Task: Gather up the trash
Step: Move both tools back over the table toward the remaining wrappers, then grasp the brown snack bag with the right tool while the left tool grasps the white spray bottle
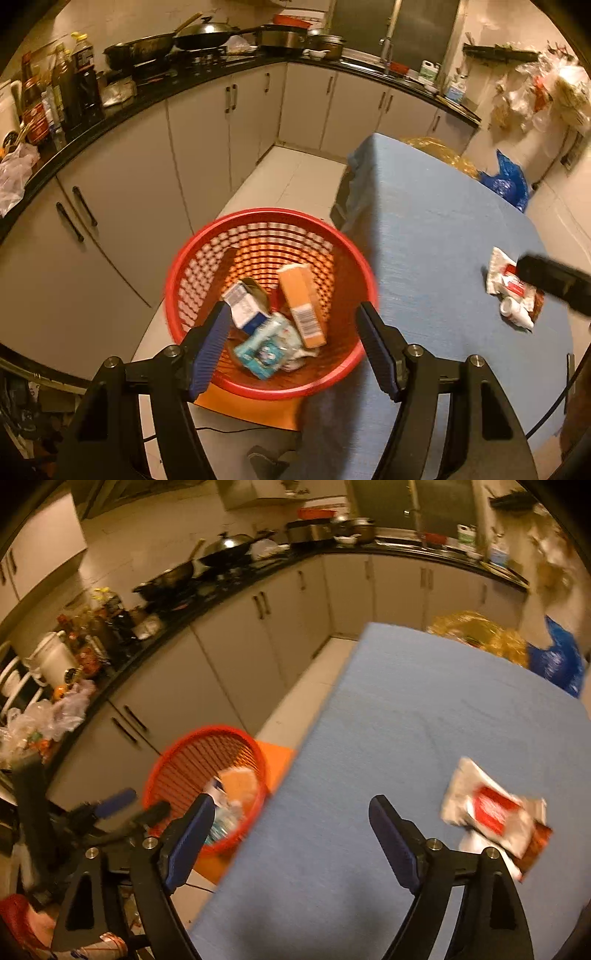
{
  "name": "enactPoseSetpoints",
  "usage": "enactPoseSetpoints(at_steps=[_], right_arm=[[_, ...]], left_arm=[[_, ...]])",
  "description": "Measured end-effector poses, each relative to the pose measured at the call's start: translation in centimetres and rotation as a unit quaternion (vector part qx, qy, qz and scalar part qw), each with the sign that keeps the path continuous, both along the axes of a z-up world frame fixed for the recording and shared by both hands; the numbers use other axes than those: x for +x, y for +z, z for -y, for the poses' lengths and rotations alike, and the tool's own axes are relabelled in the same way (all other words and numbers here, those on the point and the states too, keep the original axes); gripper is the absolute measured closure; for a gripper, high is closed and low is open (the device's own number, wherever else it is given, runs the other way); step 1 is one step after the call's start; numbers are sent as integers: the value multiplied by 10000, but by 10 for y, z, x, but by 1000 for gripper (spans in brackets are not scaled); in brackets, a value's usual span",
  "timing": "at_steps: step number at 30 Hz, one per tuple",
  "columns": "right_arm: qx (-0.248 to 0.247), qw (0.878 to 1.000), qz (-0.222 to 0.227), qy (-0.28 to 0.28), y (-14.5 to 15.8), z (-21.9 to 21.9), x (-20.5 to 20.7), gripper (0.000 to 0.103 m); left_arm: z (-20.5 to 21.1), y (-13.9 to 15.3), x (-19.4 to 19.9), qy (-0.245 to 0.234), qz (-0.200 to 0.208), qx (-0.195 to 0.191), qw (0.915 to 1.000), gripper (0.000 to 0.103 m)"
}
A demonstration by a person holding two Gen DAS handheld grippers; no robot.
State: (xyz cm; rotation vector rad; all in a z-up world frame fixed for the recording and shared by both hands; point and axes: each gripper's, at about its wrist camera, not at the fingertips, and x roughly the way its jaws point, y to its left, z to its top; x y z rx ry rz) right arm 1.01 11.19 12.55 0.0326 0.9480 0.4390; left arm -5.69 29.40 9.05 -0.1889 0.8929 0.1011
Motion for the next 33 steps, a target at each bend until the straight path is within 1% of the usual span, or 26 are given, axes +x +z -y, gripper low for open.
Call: enactPoseSetpoints(at_steps=[6, 10, 12, 15, 17, 20, 23, 24, 27, 30, 33], right_arm=[[152, 9991, -70, -380, -6, 62, -22, 15], [203, 9967, -167, -773, -13, 108, -35, 19], [310, 9945, -257, -967, -17, 133, -41, 20], [377, 9898, -286, -1340, -21, 172, -48, 20], [541, 9845, -407, -1617, -26, 203, -51, 20], [517, 9783, -549, -1932, -36, 240, -49, 20], [451, 9762, -681, -2010, -47, 259, -42, 25], [416, 9763, -698, -2008, -50, 264, -39, 25], [351, 9775, -739, -1944, -59, 270, -26, 31], [346, 9789, -777, -1858, -66, 271, -6, 31], [383, 9810, -847, -1704, -76, 270, 14, 31]], left_arm=[[47, 3, -1, -408, -12, 67, 9991, 35], [84, 4, -4, -744, -50, 105, 9972, 35], [102, 3, -6, -914, -82, 105, 9957, 35], [126, 4, -9, -1158, -85, 155, 9931, 35], [140, 6, -10, -1310, -95, 179, 9912, 35], [155, 8, -11, -1476, -115, 201, 9888, 35], [169, 9, -15, -1633, -153, 273, 9861, 35], [172, 8, -18, -1671, -177, 299, 9853, 34], [180, 8, -24, -1713, -225, 371, 9843, 34], [178, 7, -30, -1671, -269, 429, 9846, 34], [172, 6, -34, -1521, -342, 477, 9866, 34]])
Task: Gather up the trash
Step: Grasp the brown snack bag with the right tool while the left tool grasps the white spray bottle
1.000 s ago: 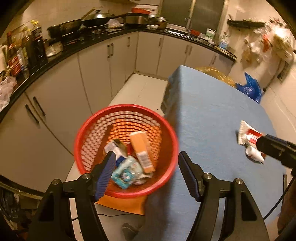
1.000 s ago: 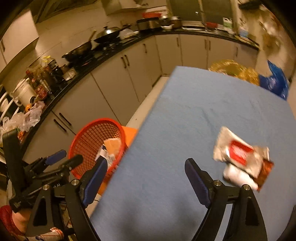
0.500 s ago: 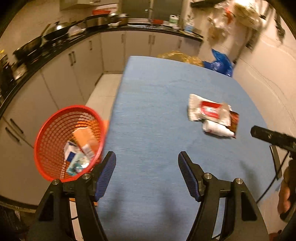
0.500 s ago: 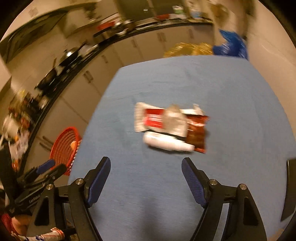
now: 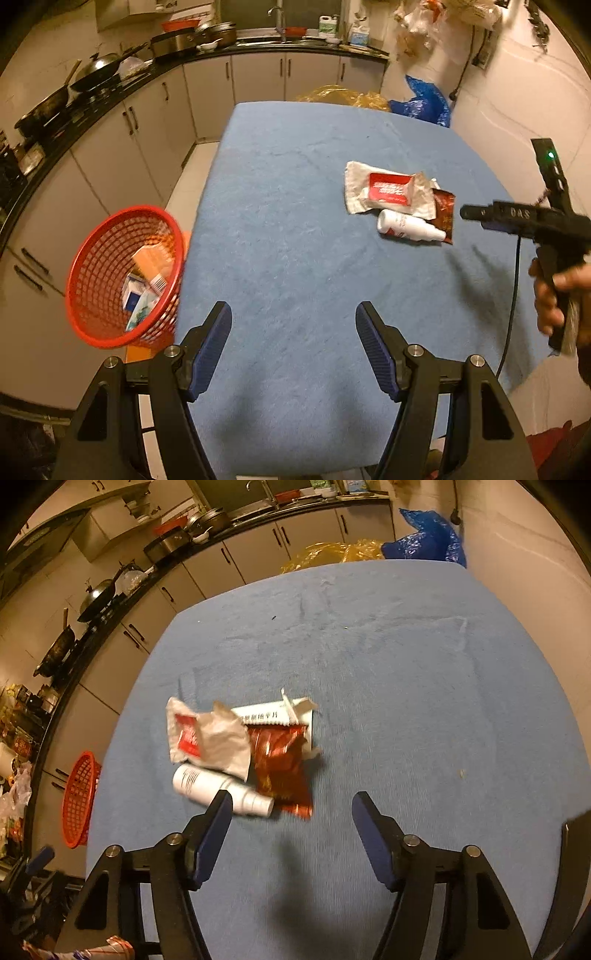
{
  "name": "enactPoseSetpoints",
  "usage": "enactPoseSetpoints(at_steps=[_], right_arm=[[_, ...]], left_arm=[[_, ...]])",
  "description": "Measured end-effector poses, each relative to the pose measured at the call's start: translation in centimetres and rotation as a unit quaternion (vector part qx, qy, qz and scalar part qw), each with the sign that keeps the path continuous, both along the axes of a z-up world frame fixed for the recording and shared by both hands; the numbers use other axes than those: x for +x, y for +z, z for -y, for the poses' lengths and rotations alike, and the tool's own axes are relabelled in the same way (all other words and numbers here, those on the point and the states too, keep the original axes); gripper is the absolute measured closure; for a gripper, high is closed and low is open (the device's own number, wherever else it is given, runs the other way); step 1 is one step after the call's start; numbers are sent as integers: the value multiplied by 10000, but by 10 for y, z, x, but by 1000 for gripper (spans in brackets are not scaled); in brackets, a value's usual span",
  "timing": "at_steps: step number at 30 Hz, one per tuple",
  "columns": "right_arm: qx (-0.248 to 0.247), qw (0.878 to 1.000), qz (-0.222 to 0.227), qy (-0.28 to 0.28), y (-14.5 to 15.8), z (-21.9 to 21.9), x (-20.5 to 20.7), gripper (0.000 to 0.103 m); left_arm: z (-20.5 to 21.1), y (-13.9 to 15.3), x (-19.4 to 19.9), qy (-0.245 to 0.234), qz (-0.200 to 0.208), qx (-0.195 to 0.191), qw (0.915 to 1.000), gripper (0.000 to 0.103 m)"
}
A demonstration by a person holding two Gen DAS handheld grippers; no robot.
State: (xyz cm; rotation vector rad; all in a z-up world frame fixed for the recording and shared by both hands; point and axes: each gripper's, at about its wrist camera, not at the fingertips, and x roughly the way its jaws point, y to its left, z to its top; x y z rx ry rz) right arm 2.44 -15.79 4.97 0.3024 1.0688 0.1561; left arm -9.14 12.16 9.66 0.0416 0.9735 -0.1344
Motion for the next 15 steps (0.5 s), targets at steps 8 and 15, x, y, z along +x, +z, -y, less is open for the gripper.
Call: enactPoseSetpoints(at_steps=[8, 15], right_arm=[[-164, 9992, -230, 271, -28, -9, 30, 49], [30, 9981, -317, 521, -37, -20, 25, 70]], left_arm=[[-19, 1, -10, 421, -51, 53, 9991, 34], [-23, 1, -13, 554, -161, -22, 9983, 34]])
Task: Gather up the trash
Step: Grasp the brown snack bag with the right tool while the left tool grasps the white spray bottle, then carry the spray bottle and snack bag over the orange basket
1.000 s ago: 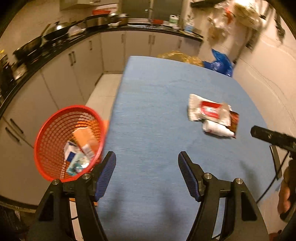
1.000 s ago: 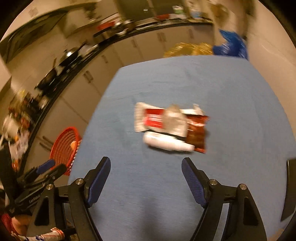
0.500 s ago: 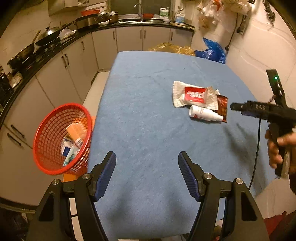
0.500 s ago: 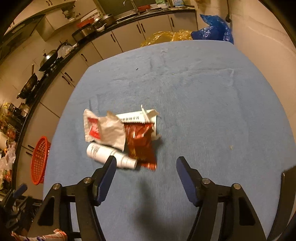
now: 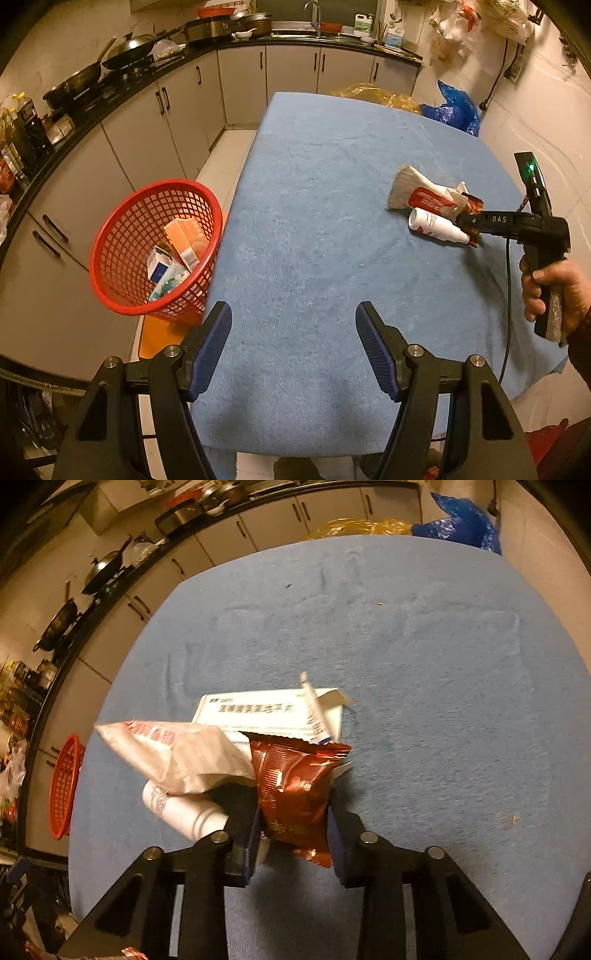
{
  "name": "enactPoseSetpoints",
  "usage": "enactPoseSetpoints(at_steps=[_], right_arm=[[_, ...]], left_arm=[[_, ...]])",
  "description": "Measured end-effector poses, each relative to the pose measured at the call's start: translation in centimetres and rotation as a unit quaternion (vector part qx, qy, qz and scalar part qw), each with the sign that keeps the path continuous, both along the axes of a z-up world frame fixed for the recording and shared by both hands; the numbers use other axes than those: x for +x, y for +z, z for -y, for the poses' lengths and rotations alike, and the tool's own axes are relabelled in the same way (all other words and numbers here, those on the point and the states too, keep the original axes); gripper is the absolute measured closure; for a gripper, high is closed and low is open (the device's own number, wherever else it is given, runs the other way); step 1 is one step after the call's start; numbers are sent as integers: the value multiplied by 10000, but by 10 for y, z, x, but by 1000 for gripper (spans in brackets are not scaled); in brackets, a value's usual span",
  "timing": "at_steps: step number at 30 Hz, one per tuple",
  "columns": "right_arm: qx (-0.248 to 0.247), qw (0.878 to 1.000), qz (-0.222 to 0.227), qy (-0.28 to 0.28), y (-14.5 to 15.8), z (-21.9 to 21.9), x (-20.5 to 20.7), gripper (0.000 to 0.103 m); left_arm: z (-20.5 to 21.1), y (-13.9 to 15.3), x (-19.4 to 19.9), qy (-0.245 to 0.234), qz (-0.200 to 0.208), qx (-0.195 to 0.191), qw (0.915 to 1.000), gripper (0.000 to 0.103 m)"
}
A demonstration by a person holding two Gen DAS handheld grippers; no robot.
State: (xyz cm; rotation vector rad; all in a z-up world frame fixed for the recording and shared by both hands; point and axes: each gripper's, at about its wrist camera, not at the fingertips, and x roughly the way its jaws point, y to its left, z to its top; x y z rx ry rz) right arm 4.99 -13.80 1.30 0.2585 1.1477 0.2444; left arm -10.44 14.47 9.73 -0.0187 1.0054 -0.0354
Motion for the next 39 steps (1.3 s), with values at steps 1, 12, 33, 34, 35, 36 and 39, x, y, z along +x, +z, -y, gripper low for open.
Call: enactPoseSetpoints(at_steps=[1, 12, 33, 34, 35, 36, 39], right_arm=[[42, 10000, -22, 40, 0, -3, -3, 70], [736, 9888, -434, 1222, 4, -72, -73, 71], [177, 9977, 350, 554, 66, -5, -112, 71], [183, 9977, 366, 545, 67, -5, -113, 70], [185, 9976, 384, 543, 68, -5, -114, 70], [180, 9976, 392, 544, 69, -8, -113, 70], [187, 9972, 428, 588, 70, -13, -114, 71]], left_arm=[[1, 0, 1, 5, -17, -28, 10000, 34], [19, -14, 18, -228, -365, -543, 9976, 34], [78, -74, 93, -687, -974, -461, 9918, 61], [81, -76, 91, -731, -1000, -447, 9913, 61], [84, -77, 90, -759, -1008, -436, 9910, 61], [88, -79, 87, -808, -1007, -390, 9909, 67], [89, -81, 81, -859, -922, -344, 9914, 74]])
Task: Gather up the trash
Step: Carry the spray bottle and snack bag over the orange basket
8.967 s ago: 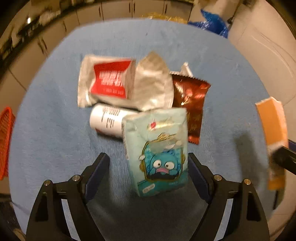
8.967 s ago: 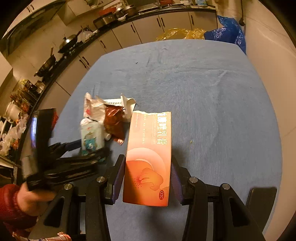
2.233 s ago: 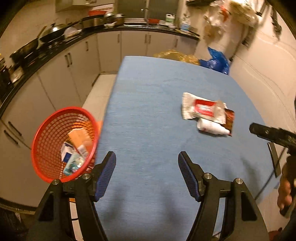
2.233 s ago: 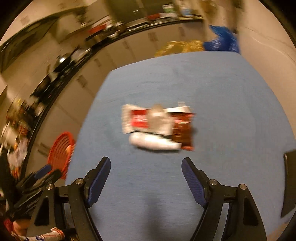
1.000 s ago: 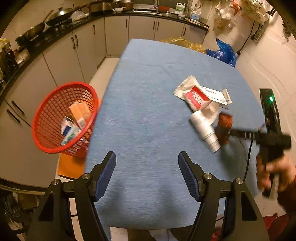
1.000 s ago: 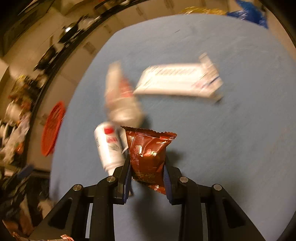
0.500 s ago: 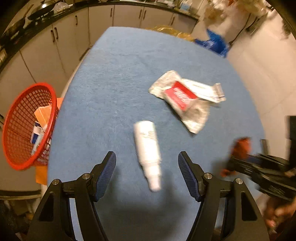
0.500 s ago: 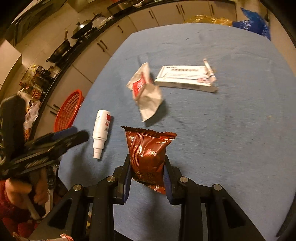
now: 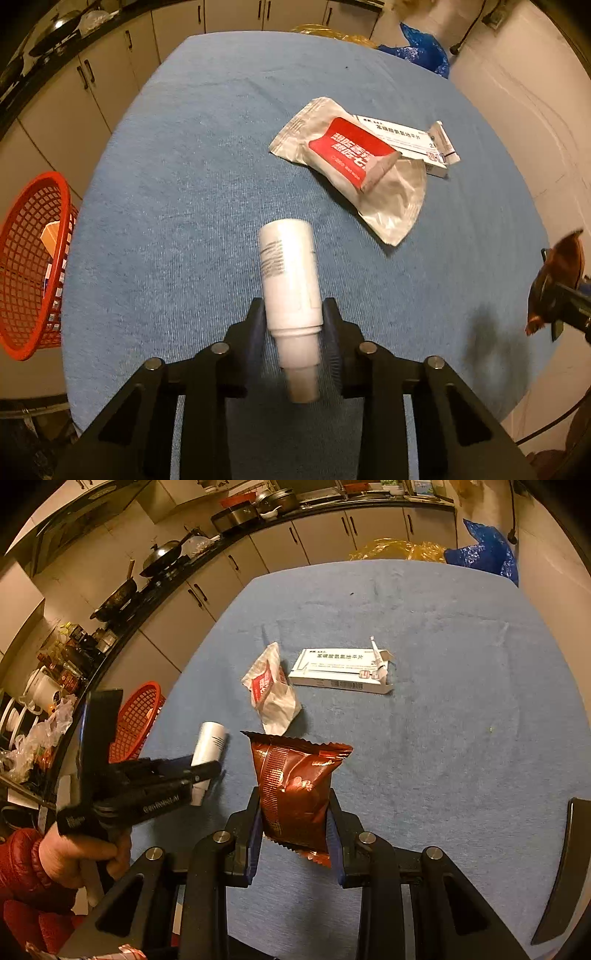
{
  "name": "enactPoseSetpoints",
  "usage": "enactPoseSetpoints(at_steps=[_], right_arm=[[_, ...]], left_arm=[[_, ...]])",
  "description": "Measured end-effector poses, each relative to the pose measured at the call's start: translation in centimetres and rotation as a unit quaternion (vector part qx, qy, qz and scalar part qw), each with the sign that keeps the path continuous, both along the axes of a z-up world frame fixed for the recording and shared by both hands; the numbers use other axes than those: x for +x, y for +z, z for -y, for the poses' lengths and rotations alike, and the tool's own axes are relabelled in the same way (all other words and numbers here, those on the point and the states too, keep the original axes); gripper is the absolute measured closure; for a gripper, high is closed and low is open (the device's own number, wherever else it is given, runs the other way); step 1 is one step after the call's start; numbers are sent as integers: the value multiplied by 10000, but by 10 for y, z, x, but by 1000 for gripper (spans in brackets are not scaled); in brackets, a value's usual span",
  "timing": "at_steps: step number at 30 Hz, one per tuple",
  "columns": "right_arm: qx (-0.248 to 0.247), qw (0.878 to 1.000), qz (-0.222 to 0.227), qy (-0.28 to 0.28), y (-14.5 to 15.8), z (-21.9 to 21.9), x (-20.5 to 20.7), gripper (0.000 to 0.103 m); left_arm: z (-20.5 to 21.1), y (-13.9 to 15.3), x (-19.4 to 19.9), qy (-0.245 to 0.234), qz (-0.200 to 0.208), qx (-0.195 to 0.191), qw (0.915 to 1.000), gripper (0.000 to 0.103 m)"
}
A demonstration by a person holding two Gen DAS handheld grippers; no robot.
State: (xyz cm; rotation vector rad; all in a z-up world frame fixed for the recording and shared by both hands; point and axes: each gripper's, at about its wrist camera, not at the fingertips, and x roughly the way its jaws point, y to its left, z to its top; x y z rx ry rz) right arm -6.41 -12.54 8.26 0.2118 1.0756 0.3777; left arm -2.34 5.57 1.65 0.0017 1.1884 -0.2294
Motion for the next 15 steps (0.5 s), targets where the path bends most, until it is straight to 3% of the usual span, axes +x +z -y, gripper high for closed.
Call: enactPoseSetpoints(at_steps=[5, 15], right_arm=[[-32, 9999, 48, 125, 0, -13, -1, 71], [-58, 9987, 219, 451, 7, -40, -1, 71]], left_arm=[[-9, 13, -13, 48, 344, -49, 9994, 74], [-30, 69, -36, 259, 1260, -70, 9917, 74]])
